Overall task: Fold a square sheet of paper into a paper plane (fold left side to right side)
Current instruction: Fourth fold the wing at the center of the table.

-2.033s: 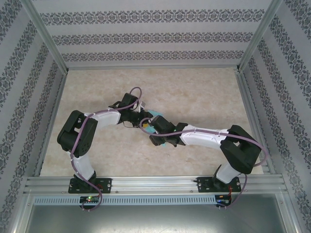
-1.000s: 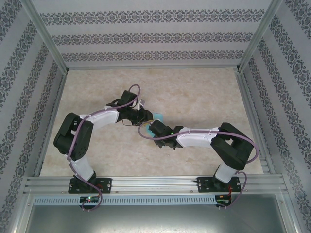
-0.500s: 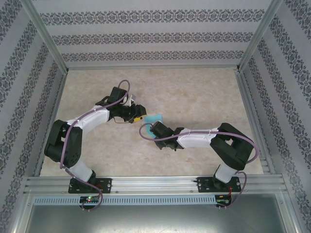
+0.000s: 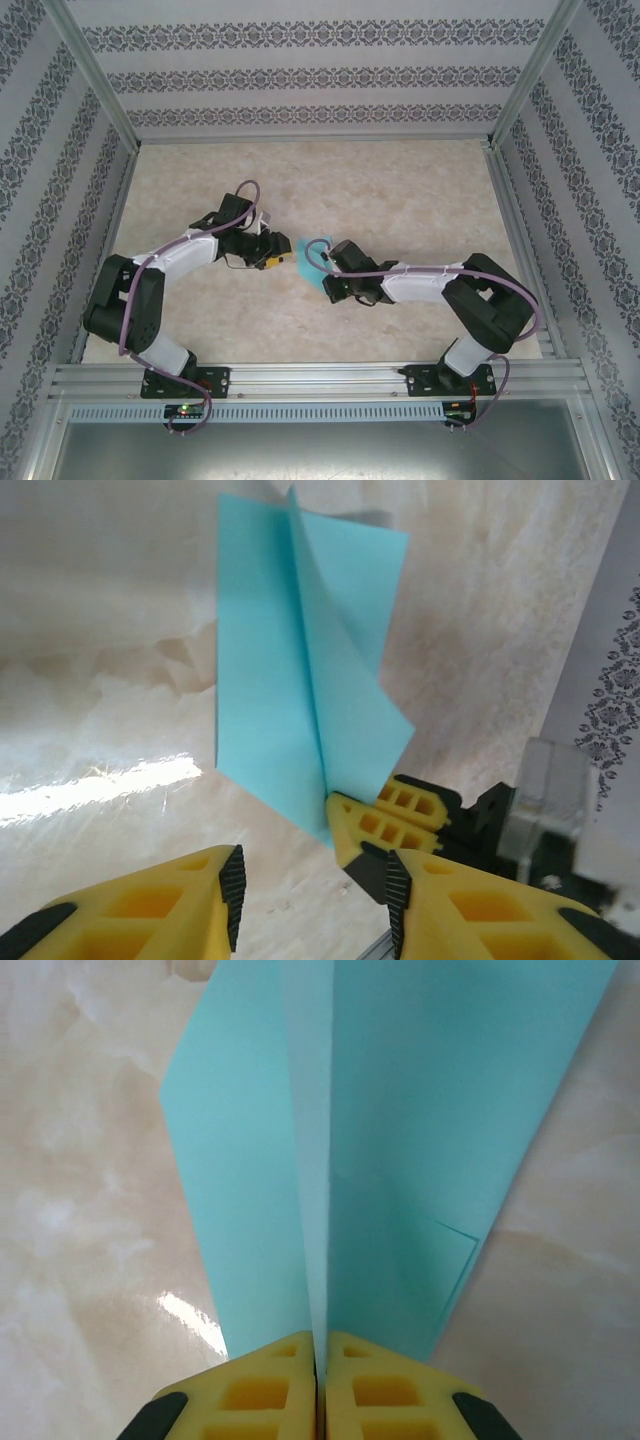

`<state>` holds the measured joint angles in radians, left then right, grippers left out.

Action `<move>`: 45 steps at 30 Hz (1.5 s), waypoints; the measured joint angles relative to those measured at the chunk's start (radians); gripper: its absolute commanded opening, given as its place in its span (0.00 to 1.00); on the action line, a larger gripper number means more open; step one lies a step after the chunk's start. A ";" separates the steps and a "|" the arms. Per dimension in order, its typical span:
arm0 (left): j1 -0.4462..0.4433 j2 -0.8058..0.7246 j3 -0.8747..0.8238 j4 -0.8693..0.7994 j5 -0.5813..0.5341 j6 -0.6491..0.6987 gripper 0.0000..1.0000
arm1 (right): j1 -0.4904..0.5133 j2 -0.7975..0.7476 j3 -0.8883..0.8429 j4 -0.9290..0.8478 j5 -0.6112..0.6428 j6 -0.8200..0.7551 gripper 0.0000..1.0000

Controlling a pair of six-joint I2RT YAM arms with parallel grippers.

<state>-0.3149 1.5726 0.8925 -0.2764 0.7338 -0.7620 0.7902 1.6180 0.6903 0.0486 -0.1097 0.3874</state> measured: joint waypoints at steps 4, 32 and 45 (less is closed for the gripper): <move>-0.028 0.051 -0.011 0.045 0.012 -0.020 0.39 | -0.039 0.000 -0.017 0.032 -0.086 0.018 0.08; -0.138 0.307 0.126 0.169 0.006 -0.088 0.38 | -0.095 0.034 -0.045 0.139 -0.240 0.065 0.10; -0.156 0.338 0.154 0.156 -0.020 -0.080 0.39 | -0.102 0.034 -0.045 0.140 -0.267 0.079 0.18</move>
<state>-0.4706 1.9106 1.0462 -0.1207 0.7139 -0.8425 0.6884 1.6524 0.6449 0.1886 -0.3767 0.4664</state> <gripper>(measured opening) 0.385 0.168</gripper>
